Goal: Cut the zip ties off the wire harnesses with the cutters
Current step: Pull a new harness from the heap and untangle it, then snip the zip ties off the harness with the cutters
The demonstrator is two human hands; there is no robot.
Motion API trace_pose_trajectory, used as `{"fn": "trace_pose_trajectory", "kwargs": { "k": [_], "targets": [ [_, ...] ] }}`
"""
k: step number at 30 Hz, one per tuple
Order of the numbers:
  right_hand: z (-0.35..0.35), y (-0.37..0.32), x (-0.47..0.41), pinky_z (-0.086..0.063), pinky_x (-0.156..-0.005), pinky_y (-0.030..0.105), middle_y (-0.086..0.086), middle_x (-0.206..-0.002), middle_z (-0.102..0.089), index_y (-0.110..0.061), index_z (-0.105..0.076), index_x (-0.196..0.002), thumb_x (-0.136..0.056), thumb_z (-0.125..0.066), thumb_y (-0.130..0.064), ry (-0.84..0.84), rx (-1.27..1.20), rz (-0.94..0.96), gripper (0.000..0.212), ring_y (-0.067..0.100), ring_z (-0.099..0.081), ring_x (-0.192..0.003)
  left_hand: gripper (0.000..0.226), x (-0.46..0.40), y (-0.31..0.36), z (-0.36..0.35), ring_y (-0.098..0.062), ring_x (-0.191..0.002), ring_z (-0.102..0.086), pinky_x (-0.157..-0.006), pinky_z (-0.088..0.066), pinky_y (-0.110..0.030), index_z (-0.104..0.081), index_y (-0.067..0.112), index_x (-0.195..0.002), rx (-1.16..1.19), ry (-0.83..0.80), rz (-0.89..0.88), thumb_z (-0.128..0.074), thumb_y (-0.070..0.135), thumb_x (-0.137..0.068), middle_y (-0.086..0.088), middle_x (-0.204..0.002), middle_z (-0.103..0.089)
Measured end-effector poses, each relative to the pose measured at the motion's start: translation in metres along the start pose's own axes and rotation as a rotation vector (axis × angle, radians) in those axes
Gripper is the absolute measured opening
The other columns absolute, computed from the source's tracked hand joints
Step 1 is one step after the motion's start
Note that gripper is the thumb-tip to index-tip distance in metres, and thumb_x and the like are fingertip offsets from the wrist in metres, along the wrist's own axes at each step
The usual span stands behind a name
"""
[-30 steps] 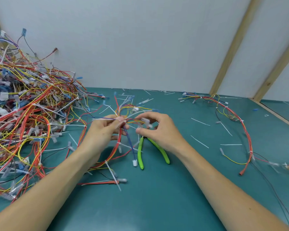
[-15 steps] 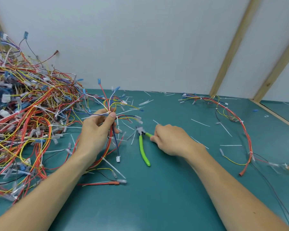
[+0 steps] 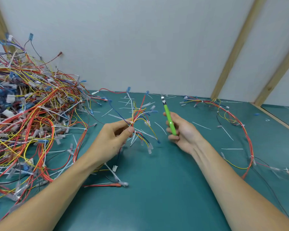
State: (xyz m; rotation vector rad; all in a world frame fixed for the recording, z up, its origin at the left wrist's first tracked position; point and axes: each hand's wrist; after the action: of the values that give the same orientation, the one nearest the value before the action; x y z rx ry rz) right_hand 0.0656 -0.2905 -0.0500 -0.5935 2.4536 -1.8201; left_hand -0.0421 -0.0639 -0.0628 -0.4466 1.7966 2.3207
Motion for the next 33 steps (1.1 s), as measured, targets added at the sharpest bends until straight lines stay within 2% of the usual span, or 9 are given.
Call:
{"fn": "trace_pose_trajectory", "kwargs": {
  "k": [2, 7, 10, 13, 16, 20, 24, 30, 33],
  "targets": [
    [-0.005, -0.002, 0.004, -0.012, -0.038, 0.017, -0.007, -0.066, -0.029, -0.019, -0.062, -0.103, -0.107, -0.046, -0.030, -0.079, -0.119, -0.104, 0.020, 0.006, -0.019, -0.048, 0.024, 0.000, 0.001, 0.000, -0.008, -0.065, -0.038, -0.060, -0.033, -0.020, -0.073, 0.016, -0.115, -0.017, -0.034, 0.009, -0.054, 0.008, -0.103, 0.016, -0.084, -0.060],
    [-0.007, -0.014, 0.017, -0.010, -0.043, 0.023, -0.006, -0.075, -0.020, -0.015, -0.057, -0.087, -0.074, -0.062, -0.084, -0.305, -0.293, -0.187, 0.071, 0.012, -0.013, -0.057, 0.027, -0.002, 0.004, 0.002, -0.016, -0.072, -0.036, -0.059, -0.031, -0.016, -0.074, 0.007, -0.107, -0.003, 0.026, 0.056, -0.048, 0.002, -0.101, 0.009, -0.080, -0.061],
    [-0.009, -0.012, 0.021, -0.020, -0.045, 0.022, -0.006, -0.075, -0.022, -0.018, -0.052, -0.083, -0.072, -0.073, -0.064, -0.349, -0.237, -0.135, 0.052, 0.013, -0.016, -0.060, 0.027, -0.001, 0.006, 0.001, -0.015, -0.073, -0.043, -0.061, -0.034, -0.017, -0.074, 0.015, -0.113, -0.031, 0.022, 0.032, -0.051, 0.004, -0.102, 0.009, -0.082, -0.061],
    [-0.014, -0.008, 0.020, -0.024, -0.052, 0.027, -0.004, -0.073, -0.028, -0.018, -0.046, -0.082, -0.074, -0.056, -0.041, -0.281, -0.185, -0.041, 0.027, 0.014, -0.021, -0.060, 0.035, 0.001, 0.008, 0.000, 0.000, -0.070, -0.053, -0.064, -0.036, -0.012, -0.069, 0.034, -0.115, -0.091, 0.059, -0.031, -0.055, 0.005, -0.101, 0.014, -0.080, -0.063],
    [-0.022, -0.006, 0.020, -0.029, -0.055, 0.030, 0.001, -0.074, -0.043, -0.014, -0.052, -0.085, -0.071, -0.050, -0.032, -0.249, -0.188, 0.043, 0.022, 0.016, -0.034, -0.059, 0.038, 0.002, 0.007, -0.001, -0.004, -0.062, -0.050, -0.059, -0.035, -0.015, -0.068, 0.042, -0.115, -0.239, 0.123, -0.114, -0.061, 0.009, -0.098, 0.010, -0.077, -0.062],
    [-0.034, 0.000, 0.020, -0.041, -0.051, 0.026, 0.003, -0.075, -0.061, -0.013, -0.063, -0.087, -0.101, -0.054, -0.031, -0.171, -0.028, 0.168, 0.025, 0.014, -0.050, -0.058, 0.031, 0.002, 0.003, -0.001, -0.010, -0.064, -0.049, -0.060, -0.038, -0.030, -0.074, 0.033, -0.113, -0.294, 0.179, -0.161, -0.067, 0.009, -0.095, 0.003, -0.080, -0.063],
    [-0.039, 0.005, 0.020, -0.048, -0.053, 0.026, 0.000, -0.074, -0.067, -0.011, -0.069, -0.095, -0.106, -0.054, -0.023, -0.051, 0.086, 0.308, 0.023, 0.013, -0.056, -0.060, 0.032, 0.002, 0.004, 0.002, -0.018, -0.063, -0.049, -0.057, -0.042, -0.037, -0.074, 0.037, -0.115, -0.459, 0.209, -0.317, -0.067, 0.013, -0.095, 0.004, -0.080, -0.060],
    [-0.042, 0.006, 0.020, -0.049, -0.051, 0.026, 0.005, -0.097, -0.077, -0.012, -0.072, -0.104, -0.104, -0.058, -0.028, -0.032, 0.025, 0.159, 0.021, 0.010, -0.058, -0.059, 0.043, 0.008, 0.016, 0.002, -0.015, -0.068, -0.055, -0.055, -0.046, -0.033, -0.068, 0.042, -0.126, -0.682, 0.165, -0.493, -0.063, 0.014, -0.094, 0.013, -0.089, -0.061],
    [-0.039, 0.005, 0.021, -0.049, -0.057, 0.027, 0.004, -0.108, -0.078, -0.023, -0.079, -0.093, -0.102, -0.058, -0.035, -0.111, 0.006, 0.077, 0.026, 0.011, -0.060, -0.068, 0.044, 0.009, 0.023, 0.001, -0.014, -0.069, -0.055, -0.059, -0.040, -0.025, -0.072, 0.038, -0.122, -0.765, 0.155, -0.553, -0.069, 0.006, -0.091, 0.010, -0.090, -0.064]
  ]
}}
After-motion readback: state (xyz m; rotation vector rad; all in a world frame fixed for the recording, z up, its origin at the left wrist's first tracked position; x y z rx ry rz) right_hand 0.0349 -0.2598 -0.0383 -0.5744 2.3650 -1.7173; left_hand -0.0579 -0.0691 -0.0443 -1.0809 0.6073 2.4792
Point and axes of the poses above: each hand's wrist, its own x-axis away from the middle knuckle, its own z-axis out of the back of the hand, y = z × x
